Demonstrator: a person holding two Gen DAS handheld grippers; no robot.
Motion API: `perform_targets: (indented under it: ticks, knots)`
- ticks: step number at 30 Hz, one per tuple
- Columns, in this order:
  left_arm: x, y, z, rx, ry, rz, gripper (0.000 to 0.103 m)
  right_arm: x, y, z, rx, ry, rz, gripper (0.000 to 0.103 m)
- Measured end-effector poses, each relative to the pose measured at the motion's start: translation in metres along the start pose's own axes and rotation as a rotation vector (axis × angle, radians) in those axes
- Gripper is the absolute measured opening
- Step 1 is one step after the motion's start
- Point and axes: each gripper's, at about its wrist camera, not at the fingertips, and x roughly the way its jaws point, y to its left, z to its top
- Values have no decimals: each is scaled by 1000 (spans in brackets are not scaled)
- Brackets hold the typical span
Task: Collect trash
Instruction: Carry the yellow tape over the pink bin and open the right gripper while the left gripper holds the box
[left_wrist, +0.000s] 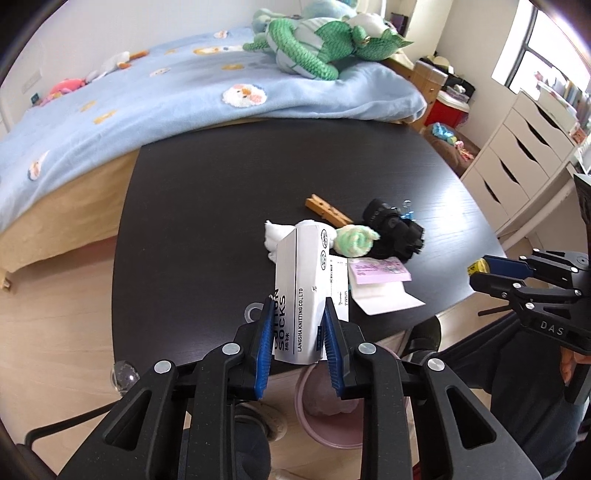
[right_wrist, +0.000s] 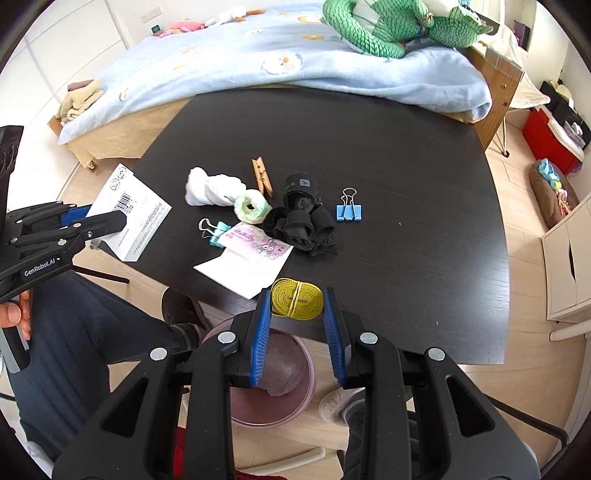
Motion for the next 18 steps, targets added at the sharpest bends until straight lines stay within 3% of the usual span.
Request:
perform_targets:
  ticks: [10,18]
  knots:
    - [-29,-20,-18,56,-46,-46,26,-36,20,-19,-37,-51,26,28]
    - [-37,-27,-35,56,-49,-57,26,-40,38,-43,-70,-28,74,28]
